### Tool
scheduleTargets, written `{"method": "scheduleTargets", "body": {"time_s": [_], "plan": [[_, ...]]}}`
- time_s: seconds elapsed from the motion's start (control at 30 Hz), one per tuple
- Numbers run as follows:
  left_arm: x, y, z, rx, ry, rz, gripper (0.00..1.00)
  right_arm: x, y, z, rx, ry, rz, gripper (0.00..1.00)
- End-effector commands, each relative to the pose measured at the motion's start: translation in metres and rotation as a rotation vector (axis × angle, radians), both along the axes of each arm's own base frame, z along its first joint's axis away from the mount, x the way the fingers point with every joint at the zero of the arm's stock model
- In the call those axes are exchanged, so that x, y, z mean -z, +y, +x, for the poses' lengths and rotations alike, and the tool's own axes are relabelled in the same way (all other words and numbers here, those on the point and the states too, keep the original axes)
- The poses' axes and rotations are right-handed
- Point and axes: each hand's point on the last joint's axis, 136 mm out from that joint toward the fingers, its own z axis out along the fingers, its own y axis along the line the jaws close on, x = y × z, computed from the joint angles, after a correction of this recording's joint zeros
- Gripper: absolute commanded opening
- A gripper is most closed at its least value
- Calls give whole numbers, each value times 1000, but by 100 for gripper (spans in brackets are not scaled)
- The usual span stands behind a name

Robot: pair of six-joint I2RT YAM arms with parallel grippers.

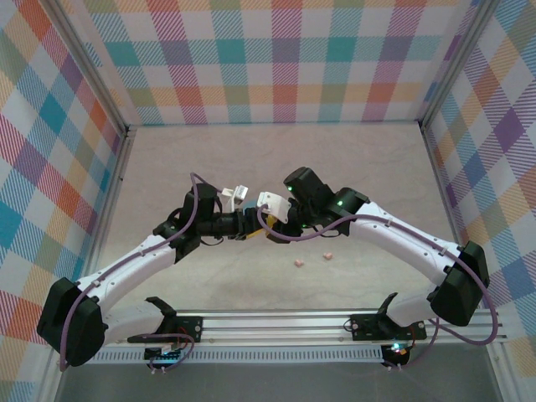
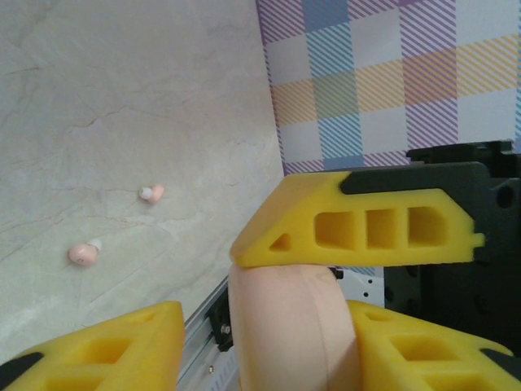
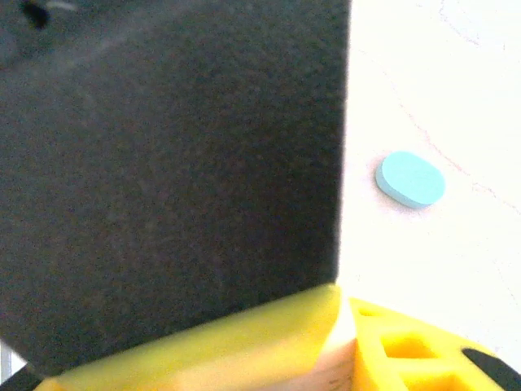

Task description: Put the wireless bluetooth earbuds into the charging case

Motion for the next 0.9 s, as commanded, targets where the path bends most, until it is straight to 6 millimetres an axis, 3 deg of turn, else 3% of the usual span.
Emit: {"method": "scheduleTargets", "body": {"time_s": [0.0, 0.2, 0.47, 0.73, 0.87], "plan": [[-3, -5, -4, 31, 5, -13, 45, -12, 6, 2, -7, -26, 32, 39], [-6, -5, -2, 18, 9, -16, 36, -12, 5, 6, 14, -49, 44, 45], [-14, 0, 5, -42, -1, -32, 28, -19, 2, 18, 73, -74, 95, 64], [-25, 24, 20, -189, -5, -68, 27, -56, -20, 18, 134, 22, 391, 69], [-35, 35, 26, -253, -2, -128, 27, -59, -24, 18, 140, 22, 478, 71]]}}
